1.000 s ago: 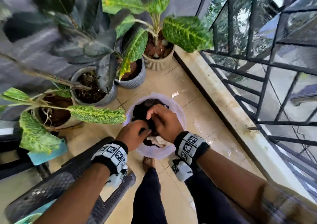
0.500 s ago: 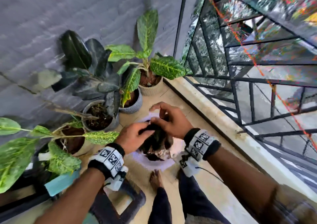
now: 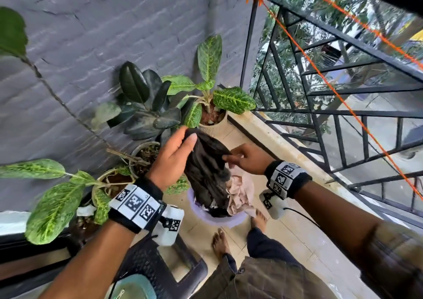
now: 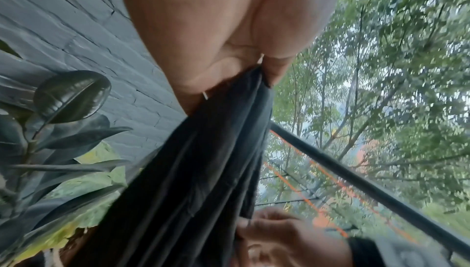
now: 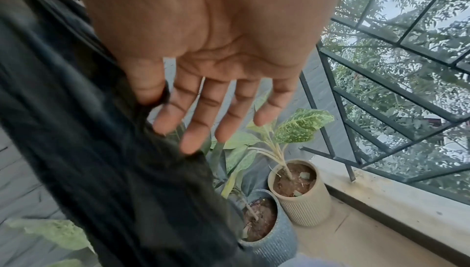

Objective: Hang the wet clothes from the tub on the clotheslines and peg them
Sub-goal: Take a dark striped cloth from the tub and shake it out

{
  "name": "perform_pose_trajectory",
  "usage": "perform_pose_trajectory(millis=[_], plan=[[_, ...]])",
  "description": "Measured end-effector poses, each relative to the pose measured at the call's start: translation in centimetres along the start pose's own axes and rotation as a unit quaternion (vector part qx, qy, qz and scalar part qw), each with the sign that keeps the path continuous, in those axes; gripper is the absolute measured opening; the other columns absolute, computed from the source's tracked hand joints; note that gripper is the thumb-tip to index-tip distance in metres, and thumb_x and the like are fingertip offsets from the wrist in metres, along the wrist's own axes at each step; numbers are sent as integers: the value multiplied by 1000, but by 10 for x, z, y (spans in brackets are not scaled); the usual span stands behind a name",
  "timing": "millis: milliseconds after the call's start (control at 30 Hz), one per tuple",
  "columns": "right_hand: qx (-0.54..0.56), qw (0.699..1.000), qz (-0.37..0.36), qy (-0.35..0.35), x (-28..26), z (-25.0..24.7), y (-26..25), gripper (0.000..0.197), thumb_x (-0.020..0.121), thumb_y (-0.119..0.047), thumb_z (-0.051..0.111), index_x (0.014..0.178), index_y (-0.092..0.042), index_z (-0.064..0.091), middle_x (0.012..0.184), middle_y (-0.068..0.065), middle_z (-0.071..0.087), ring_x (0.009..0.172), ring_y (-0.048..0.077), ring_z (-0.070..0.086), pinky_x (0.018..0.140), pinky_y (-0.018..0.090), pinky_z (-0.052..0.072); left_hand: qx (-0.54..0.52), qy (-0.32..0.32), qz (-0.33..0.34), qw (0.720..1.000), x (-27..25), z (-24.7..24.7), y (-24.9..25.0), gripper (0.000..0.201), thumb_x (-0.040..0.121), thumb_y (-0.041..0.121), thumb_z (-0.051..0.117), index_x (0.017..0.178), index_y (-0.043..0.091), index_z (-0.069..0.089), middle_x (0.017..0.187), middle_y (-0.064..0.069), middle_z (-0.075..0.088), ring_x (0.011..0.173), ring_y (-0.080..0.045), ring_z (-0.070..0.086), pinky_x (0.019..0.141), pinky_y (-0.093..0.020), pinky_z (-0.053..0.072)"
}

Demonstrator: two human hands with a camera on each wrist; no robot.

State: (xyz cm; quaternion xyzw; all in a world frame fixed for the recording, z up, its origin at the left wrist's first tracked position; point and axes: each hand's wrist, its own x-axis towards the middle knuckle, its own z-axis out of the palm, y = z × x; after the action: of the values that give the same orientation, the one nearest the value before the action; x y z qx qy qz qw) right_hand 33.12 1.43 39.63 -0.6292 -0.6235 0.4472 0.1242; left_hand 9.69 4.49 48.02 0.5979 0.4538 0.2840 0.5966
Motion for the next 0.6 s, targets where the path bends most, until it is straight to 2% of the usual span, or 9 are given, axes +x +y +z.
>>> perform_pose_trajectory(millis=[67, 133, 167, 233, 300, 367, 400, 500, 600], plan=[[99, 994, -1, 34, 0, -1, -10, 37, 94, -46, 57, 67, -22, 65, 70, -4, 66, 69, 15, 56, 73, 35, 41, -45, 21, -5, 999, 1, -12, 5, 43, 99, 39, 55, 130, 9, 56, 129, 1, 63, 123, -12, 55, 112, -36, 37], [193, 976, 5, 104, 1, -6, -24, 36, 89, -41, 57, 61, -20, 57, 67, 6, 55, 67, 18, 48, 71, 35, 33, -50, 45, -4, 998, 2, -19, 11, 73, 88, 54, 60, 140, 4, 47, 143, -11, 53, 136, -23, 46, 118, -48, 30], [238, 961, -1, 138, 1, -8, -33, 33, 87, -38, 58, 60, -18, 55, 68, 10, 50, 67, 18, 45, 70, 35, 31, -37, 54, 1, 998, -1, -24, 14, 78, 86, 58, 61, 140, 4, 46, 144, -14, 52, 137, -26, 45, 117, -52, 30], [302, 931, -34, 200, 1, -17, -47, 28, 82, -27, 54, 67, -4, 55, 69, 11, 47, 67, 18, 43, 68, 33, 31, 0, 57, 30, 998, -4, -31, 17, 67, 88, 54, 59, 133, 4, 53, 134, -17, 58, 128, -24, 53, 113, -52, 37], [304, 915, -69, 256, -4, -32, -57, 30, 79, -19, 50, 73, 9, 54, 72, 7, 48, 66, 11, 45, 65, 29, 35, 40, 50, 76, 995, -9, -36, 15, 46, 95, 44, 55, 113, 1, 59, 110, -22, 65, 103, -18, 59, 94, -47, 46], [299, 904, -111, 285, -7, -48, -64, 35, 76, -18, 51, 74, 17, 55, 79, 4, 52, 71, 9, 50, 67, 25, 40, 74, 42, 101, 991, -14, -43, 7, 39, 98, 39, 54, 93, 0, 58, 83, -16, 59, 81, -14, 54, 73, -38, 42], [303, 900, -126, 287, -8, -54, -66, 39, 75, -20, 53, 73, 19, 53, 80, 7, 52, 73, 14, 50, 68, 28, 40, 90, 40, 105, 990, -17, -46, 2, 38, 98, 38, 54, 85, 2, 56, 76, -9, 53, 75, -13, 50, 68, -35, 38], [305, 906, -117, 270, -11, -61, -73, 50, 73, -31, 57, 67, 16, 43, 69, 11, 39, 67, 23, 37, 64, 37, 30, 127, 45, 108, 985, -22, -47, -9, 34, 99, 38, 54, 71, 20, 52, 66, 6, 44, 66, -11, 44, 63, -34, 32], [321, 909, -97, 248, -16, -61, -84, 34, 72, -30, 61, 63, -1, 46, 60, 3, 31, 58, 16, 32, 55, 30, 25, 138, 43, 90, 985, -23, -46, -15, 28, 99, 36, 55, 72, 28, 57, 65, 9, 51, 66, -11, 47, 64, -36, 36]])
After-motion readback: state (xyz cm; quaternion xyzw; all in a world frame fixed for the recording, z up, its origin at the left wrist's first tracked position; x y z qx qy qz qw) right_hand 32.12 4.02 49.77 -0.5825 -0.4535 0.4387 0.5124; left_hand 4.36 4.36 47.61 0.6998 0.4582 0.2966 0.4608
